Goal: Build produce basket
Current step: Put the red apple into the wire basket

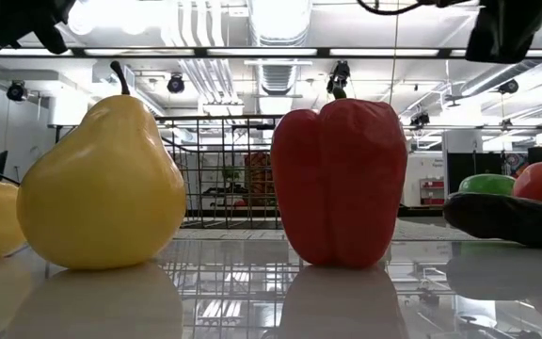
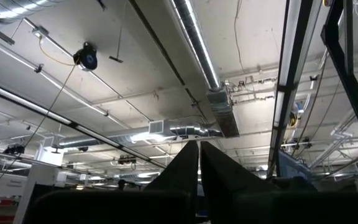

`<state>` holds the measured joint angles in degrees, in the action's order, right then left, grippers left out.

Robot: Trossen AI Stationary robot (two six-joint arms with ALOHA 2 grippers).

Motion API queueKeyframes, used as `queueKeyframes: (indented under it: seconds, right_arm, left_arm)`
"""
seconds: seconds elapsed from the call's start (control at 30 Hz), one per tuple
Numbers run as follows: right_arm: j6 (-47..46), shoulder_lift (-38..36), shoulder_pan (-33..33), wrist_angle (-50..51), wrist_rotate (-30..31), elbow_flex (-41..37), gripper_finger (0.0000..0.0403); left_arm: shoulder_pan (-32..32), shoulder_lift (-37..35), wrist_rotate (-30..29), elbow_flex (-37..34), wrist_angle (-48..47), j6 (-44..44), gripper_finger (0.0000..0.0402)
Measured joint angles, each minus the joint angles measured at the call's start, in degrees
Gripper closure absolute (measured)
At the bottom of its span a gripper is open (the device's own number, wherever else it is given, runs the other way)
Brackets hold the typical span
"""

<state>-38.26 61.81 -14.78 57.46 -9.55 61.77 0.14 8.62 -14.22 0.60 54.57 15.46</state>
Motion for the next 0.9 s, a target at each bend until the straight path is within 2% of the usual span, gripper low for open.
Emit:
queueKeyframes:
  seconds: [0.1, 0.27, 0.33, 0.43, 0.57, 0.67, 0.8, 0.9]
  right_arm:
    - [0.7, 3.7, 0.0, 0.2, 0.8, 1.8, 0.0381]
    - [8.0, 9.5, -1.5, 0.6, 1.6, 4.4, 0.0381]
    - [11.0, 10.8, -3.6, 0.6, 4.4, 5.3, 0.0381]
    - [12.4, 11.0, -8.2, 1.4, 12.2, 4.9, 0.0381]
    - [8.9, 9.3, -15.5, 1.2, 23.3, 2.4, 0.0381]
    - [5.7, 8.5, -19.2, 1.0, 29.0, 0.2, 0.0380]
    - [1.5, 8.7, -20.2, 0.9, 30.5, -0.7, 0.0359]
    - [-0.2, 8.8, -20.1, 1.1, 30.3, -0.5, 0.0322]
  left_arm:
    - [0.0, 0.0, 0.0, 0.0, 0.0, 0.0, 0.0402]
    - [0.0, 0.0, 0.0, 0.0, 0.1, 0.0, 0.0402]
    - [0.0, 0.0, 0.0, 0.0, 0.1, 0.0, 0.0402]
    - [0.0, 0.0, 0.0, 0.0, 0.1, 0.0, 0.0402]
    - [0.0, 0.0, 0.0, 0.0, 0.0, 0.0, 0.0402]
    - [0.0, 0.0, 0.0, 0.0, 0.0, 0.0, 0.0402]
    - [0.0, 0.0, 0.0, 0.0, 0.0, 0.0, 0.0402]
    - [0.0, 0.0, 0.0, 0.0, 0.0, 0.0, 0.0402]
